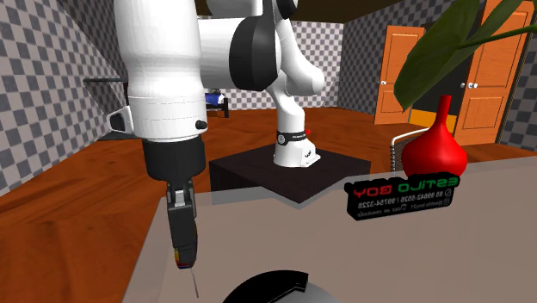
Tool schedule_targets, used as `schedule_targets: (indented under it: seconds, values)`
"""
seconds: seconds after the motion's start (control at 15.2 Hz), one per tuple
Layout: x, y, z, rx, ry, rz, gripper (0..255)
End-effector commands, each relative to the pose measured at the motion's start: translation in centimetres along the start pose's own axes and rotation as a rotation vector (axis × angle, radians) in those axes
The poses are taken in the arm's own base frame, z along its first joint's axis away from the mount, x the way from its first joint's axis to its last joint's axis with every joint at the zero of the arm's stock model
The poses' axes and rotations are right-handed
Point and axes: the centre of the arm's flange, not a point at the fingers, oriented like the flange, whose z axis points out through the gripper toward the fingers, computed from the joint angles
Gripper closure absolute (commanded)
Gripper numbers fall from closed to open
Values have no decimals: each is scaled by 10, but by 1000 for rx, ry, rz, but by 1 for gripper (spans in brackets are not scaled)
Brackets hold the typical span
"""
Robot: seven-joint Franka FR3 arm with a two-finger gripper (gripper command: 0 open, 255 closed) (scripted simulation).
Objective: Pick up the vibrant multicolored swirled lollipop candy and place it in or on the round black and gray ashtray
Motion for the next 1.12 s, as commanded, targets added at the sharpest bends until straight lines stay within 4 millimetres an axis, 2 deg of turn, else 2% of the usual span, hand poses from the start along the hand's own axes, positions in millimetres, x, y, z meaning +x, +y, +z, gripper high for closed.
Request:
schedule_targets:
  seconds: [0.0, 1.06]
  values:
    - [0, 0, -5, 0, 0, 0, 255]
    - [0, 0, -90, 0, 0, 0, 255]
